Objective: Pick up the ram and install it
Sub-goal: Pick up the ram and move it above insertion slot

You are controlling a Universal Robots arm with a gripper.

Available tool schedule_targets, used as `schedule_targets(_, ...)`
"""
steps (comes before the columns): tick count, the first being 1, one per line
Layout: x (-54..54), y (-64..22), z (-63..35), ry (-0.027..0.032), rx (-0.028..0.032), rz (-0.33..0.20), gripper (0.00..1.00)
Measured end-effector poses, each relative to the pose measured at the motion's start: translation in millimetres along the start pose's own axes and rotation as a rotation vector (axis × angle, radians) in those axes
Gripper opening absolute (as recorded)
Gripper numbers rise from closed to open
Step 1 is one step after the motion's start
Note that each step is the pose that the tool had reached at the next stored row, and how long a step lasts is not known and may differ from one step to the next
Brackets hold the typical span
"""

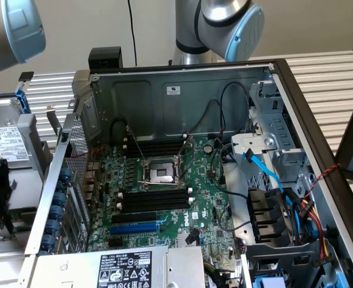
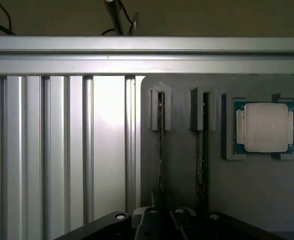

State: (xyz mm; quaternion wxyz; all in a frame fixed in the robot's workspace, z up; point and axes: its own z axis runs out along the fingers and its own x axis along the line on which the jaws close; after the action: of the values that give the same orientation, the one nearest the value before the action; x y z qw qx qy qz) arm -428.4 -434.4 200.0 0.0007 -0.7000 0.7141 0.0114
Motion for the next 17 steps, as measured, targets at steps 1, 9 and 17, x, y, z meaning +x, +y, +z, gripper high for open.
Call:
schedule_targets(1, 0.0, 0.0, 0.0, 0.0, 0.0, 0.0, 0.12)
schedule_targets(9, 0.0, 0.0, 0.0, 0.0, 0.0, 0.0, 0.12)
schedule_targets(17, -0.5, 0.5, -26.9, -0.0001, 0.0, 0.0, 0.12)
